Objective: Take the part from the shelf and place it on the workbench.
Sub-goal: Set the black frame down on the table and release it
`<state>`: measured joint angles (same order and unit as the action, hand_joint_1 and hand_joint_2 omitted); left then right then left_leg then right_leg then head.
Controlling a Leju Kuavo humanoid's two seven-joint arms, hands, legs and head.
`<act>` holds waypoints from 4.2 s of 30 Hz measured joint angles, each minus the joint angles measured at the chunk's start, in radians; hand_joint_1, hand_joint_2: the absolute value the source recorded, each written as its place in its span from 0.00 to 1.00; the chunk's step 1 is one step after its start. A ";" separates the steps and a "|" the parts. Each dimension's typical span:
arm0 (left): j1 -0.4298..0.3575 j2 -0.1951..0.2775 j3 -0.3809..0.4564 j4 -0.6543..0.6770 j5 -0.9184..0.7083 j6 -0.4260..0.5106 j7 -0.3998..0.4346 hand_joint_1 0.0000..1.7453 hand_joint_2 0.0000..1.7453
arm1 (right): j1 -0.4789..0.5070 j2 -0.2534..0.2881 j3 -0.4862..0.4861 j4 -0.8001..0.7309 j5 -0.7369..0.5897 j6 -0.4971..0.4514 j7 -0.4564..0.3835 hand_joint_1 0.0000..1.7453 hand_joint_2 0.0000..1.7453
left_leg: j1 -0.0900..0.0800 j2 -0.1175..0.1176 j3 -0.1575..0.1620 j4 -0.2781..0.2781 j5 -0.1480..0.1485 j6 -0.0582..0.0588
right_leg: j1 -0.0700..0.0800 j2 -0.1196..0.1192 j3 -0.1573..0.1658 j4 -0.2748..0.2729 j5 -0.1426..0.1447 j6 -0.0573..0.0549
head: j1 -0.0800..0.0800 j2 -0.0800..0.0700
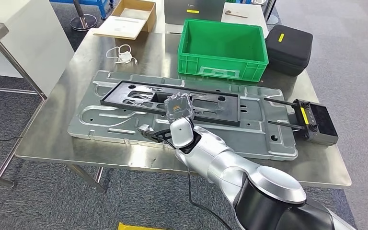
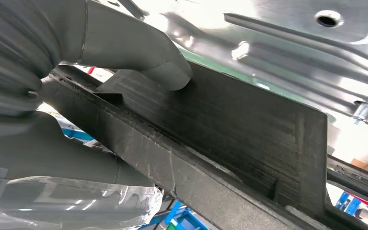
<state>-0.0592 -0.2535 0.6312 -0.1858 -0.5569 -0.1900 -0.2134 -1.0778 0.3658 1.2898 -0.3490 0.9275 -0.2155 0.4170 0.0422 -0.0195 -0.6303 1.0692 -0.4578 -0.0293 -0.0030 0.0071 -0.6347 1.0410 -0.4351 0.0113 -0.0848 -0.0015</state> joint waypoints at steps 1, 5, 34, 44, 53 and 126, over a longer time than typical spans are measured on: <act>0.000 0.000 0.000 0.000 0.000 0.000 0.000 0.00 1.00 | 0.000 0.000 0.000 0.000 0.000 0.000 0.000 1.00 1.00 | 0.000 0.000 0.001 -0.001 0.000 0.000 | 0.000 0.000 0.000 0.000 0.000 0.000 | 0.000 0.000; 0.000 0.001 0.003 0.000 0.004 -0.002 0.001 0.00 1.00 | -0.001 0.000 0.000 0.000 0.001 0.003 -0.004 1.00 1.00 | 0.000 0.000 0.004 -0.006 0.002 -0.001 | 0.000 0.000 0.000 0.000 0.001 0.001 | 0.000 0.000; -0.004 0.007 0.066 0.000 0.044 0.013 0.059 0.00 1.00 | -0.003 0.000 0.001 -0.070 -0.006 0.041 -0.016 1.00 1.00 | 0.000 0.001 0.012 -0.017 0.007 -0.008 | 0.000 0.001 0.000 0.000 0.001 0.001 | 0.000 0.000; -0.005 0.007 0.075 0.000 0.050 0.011 0.078 0.00 1.00 | -0.003 0.000 0.004 -0.074 -0.016 0.040 -0.020 0.50 0.50 | 0.000 0.001 0.012 -0.017 0.007 -0.008 | 0.000 0.001 0.000 0.000 0.001 0.001 | 0.000 0.000; -0.005 0.007 0.076 0.000 0.034 0.005 0.093 0.00 0.75 | -0.007 0.000 0.011 -0.075 -0.022 0.040 -0.021 0.00 0.00 | 0.000 0.001 0.013 -0.018 0.007 -0.008 | 0.000 0.001 0.001 0.000 0.001 0.001 | 0.000 0.000; -0.010 0.036 0.163 0.000 0.015 0.004 0.099 0.00 1.00 | 0.022 -0.193 -0.995 -0.484 -0.571 -0.144 -0.971 0.00 1.00 | -0.001 0.001 0.018 -0.018 0.007 -0.008 | 0.000 0.001 0.006 -0.001 0.001 0.001 | 0.000 0.000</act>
<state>-0.0693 -0.2173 0.7938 -0.1858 -0.5423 -0.1864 -0.1143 -1.0554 0.1728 0.2948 -0.8328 0.3567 -0.3594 -0.5543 0.0415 -0.0186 -0.6121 1.0512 -0.4507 -0.0370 -0.0032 0.0081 -0.6289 1.0399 -0.4342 0.0123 -0.0849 -0.0015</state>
